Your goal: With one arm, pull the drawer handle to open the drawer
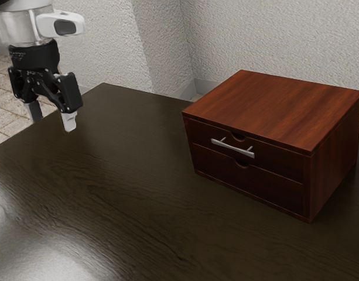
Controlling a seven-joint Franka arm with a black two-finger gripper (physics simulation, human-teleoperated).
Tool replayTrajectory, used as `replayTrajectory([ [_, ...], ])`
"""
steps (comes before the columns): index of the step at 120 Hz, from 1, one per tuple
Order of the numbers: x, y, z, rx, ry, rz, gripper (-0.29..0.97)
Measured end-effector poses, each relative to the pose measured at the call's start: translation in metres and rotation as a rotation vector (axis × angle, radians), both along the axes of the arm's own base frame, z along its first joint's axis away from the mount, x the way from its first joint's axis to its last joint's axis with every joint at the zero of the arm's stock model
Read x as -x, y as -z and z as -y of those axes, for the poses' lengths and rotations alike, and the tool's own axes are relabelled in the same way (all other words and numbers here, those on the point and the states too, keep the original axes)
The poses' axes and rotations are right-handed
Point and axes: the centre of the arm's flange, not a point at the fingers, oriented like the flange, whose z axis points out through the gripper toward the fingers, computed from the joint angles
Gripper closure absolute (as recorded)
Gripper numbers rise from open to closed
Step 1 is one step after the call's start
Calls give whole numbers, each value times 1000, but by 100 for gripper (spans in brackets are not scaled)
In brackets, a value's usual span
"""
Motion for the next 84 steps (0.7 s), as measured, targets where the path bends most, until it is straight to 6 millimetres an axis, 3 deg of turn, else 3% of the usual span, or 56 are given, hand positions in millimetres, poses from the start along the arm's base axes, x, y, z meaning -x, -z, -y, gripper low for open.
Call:
replayTrajectory([
  [25,-19,-19,3,-9,25,202,0],
  [34,-13,-41,18,13,63,282,0],
  [42,-21,-42,41,24,119,307,0],
  [57,-48,-10,77,26,216,266,0],
  [68,-94,30,94,4,309,254,0],
  [74,-112,44,99,-9,364,265,0],
  [84,-128,47,94,-36,452,312,0],
])
